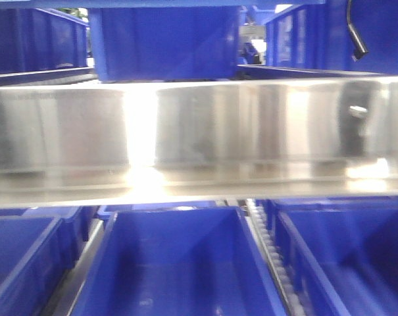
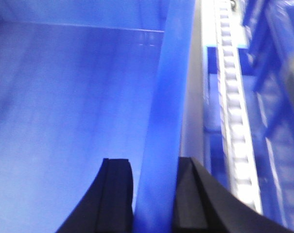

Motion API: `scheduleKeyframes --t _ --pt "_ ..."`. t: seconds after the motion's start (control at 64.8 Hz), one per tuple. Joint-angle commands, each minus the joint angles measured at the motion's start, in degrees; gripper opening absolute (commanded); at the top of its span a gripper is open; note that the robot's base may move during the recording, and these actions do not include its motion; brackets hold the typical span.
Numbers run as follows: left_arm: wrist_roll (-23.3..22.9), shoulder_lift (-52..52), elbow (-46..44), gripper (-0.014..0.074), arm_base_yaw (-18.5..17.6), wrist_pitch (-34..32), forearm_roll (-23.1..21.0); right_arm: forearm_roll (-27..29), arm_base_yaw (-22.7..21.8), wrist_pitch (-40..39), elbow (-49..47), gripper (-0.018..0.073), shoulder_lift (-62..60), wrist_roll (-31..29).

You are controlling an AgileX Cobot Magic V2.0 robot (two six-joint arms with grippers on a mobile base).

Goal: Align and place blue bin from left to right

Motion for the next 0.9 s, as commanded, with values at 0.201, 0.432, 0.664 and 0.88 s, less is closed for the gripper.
scheduleKeyframes --t 0.201,0.432,0.664,0.88 --pt "0.48 -1.43 -0.87 -0.0111 -0.44 -4.69 -0.95 -1.07 -0.07 -6.12 -1.40 -0.0151 -1.04 -1.40" --pt "0.48 -1.43 -0.87 -0.0111 -0.44 -4.69 -0.26 -1.07 -0.07 -6.12 -1.40 -0.0151 -1.04 -1.40" --pt "0.48 -1.43 -0.87 -0.0111 -0.44 -4.69 -0.26 -1.07 -0.07 -6.12 -1.40 -0.0151 -1.04 -1.40" --pt "0.48 -1.43 -0.87 -0.0111 -0.44 -4.69 -0.26 -1.07 -0.07 -6.22 -1.40 -0.0151 -0.94 -1.40"
